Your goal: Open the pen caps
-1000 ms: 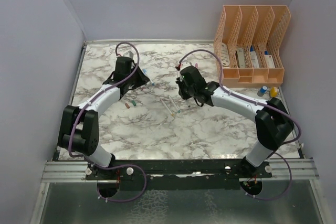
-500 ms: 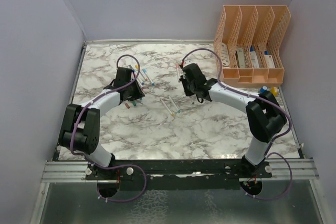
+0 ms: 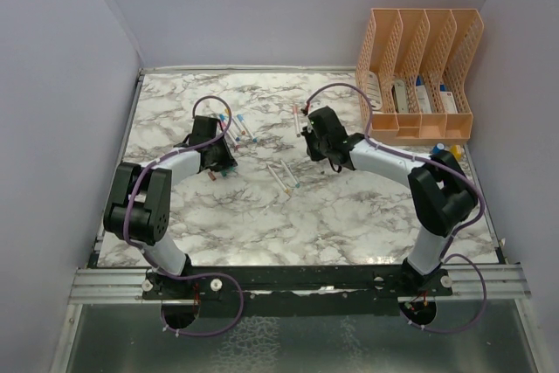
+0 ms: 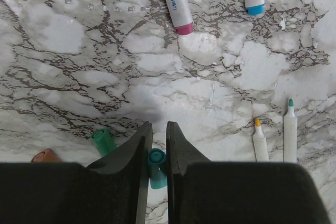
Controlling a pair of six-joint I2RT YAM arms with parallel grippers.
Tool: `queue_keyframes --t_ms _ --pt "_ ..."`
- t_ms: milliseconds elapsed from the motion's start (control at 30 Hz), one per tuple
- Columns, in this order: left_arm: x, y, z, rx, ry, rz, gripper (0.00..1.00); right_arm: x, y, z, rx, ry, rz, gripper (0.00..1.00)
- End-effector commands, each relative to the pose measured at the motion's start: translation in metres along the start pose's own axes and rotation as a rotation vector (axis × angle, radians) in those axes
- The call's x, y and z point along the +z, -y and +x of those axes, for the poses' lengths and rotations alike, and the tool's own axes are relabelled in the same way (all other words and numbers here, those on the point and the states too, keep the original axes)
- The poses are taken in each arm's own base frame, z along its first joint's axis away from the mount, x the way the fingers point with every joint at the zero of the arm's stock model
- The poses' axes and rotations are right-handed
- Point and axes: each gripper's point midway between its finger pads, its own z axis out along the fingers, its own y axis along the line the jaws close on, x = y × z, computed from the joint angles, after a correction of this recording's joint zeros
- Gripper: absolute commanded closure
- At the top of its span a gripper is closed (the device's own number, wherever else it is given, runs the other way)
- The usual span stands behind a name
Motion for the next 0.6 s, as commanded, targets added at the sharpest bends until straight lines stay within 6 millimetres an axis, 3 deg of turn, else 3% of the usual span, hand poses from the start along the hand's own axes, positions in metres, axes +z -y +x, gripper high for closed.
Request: queue_keyframes --t_ms 0,400,567 --pt "0.003 -0.009 -0.003 0.008 0.016 -0.017 0.87 0.009 -0.014 -0.006 -0.014 0.039 -0.076 0.99" --pt "0.001 -0.017 -0.002 -0.007 0.012 -0.031 0.73 0.033 -0.036 0.003 -0.017 0.0 -0.179 0.99" --pt "-0.005 -0.017 -0.007 -0.012 0.024 -0.03 0.72 0.038 -0.043 0.005 -0.011 -0.009 -0.208 0.99"
